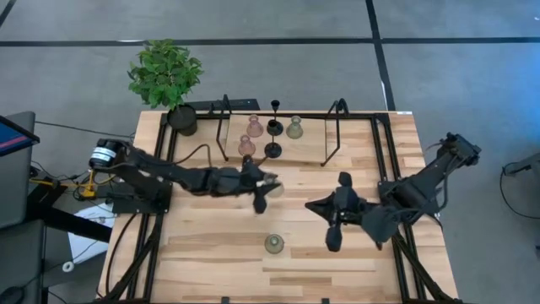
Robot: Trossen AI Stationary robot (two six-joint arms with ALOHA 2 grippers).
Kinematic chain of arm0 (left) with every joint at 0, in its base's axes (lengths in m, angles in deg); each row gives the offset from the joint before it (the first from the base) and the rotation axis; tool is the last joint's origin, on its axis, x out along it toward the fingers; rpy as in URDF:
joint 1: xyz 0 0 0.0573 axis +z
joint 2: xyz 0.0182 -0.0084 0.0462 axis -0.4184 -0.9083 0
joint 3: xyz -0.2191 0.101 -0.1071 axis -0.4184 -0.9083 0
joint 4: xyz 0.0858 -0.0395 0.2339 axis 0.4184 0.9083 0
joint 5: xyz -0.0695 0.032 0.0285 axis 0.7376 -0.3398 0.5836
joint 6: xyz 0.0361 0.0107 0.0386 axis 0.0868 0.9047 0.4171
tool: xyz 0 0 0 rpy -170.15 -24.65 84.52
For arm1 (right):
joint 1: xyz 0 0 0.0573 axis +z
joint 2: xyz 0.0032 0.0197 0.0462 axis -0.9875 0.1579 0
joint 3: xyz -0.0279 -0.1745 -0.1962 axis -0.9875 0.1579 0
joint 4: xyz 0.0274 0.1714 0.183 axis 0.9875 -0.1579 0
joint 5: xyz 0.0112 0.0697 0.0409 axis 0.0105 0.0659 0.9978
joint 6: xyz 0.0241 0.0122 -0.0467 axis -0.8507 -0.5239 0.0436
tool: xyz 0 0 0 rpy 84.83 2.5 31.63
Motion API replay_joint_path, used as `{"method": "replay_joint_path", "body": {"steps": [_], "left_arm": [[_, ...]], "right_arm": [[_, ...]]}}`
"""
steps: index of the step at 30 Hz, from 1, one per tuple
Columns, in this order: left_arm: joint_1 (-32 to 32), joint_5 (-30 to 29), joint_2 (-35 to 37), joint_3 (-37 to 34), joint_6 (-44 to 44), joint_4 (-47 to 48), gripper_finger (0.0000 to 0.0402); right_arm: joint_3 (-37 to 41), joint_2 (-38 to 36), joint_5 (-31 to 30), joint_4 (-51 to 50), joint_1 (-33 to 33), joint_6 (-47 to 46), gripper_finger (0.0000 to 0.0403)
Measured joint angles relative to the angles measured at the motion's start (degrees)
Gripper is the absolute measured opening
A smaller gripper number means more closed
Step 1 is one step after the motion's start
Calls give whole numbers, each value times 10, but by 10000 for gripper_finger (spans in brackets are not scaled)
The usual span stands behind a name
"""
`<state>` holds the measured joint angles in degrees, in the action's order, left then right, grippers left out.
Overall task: Pick & Place candle stick holders
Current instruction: Put the green candle holder on the shelf aligned with the green candle holder
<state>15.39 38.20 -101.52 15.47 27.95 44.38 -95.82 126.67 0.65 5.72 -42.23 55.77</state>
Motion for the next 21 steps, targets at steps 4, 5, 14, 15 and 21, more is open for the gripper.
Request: {"method": "replay_joint_path", "body": {"steps": [4, 5, 14, 15, 21], "left_arm": [[42, -1, -58, 45, 0, 1, 126], [51, -1, -79, 61, 0, 2, 126], [108, -42, -221, 214, 43, -3, 126], [110, -45, -232, 225, 47, 1, 126], [118, -91, -289, 272, 50, 0, 126]], "right_arm": [[0, -31, 0, -48, 3, 10, 0], [0, -39, 0, -59, 4, 10, 0], [0, -92, -30, -128, 41, 10, 0], [0, -95, -30, -131, 44, 10, 0], [0, -99, -39, -159, 54, 9, 0]]}}
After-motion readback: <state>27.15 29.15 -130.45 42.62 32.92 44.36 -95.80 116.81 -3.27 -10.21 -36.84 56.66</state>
